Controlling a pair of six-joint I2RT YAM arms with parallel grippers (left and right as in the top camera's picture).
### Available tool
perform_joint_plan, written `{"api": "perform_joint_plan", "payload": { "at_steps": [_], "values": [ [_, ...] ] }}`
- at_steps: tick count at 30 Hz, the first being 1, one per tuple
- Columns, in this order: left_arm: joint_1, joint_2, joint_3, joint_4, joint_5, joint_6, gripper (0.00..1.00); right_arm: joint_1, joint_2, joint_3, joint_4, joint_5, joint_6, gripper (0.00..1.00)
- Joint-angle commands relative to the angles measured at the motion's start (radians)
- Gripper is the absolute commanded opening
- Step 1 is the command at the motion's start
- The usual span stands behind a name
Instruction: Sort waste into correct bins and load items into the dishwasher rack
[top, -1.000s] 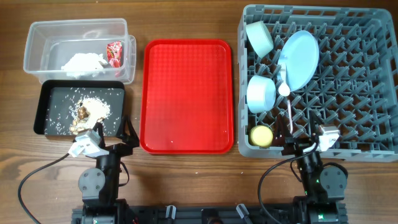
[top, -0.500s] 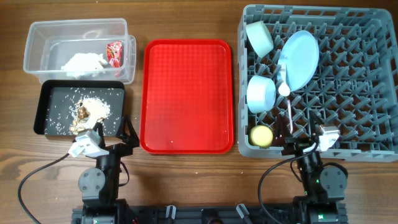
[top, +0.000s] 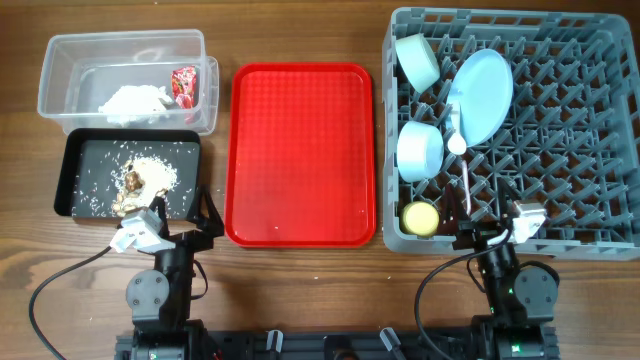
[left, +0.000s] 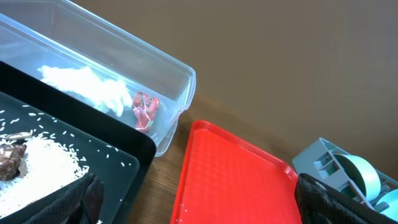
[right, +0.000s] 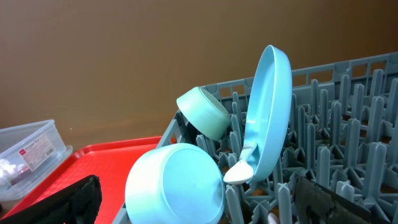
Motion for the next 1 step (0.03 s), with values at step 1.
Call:
{"api": "perform_joint_plan", "payload": {
  "at_steps": [1],
  "values": [
    [0.008, -0.011, -0.004, -0.003, 0.011, 0.001, 1.00, -0.004, -0.013, -0.002, 0.003, -0.009, 0.009, 1.00]
  ]
}}
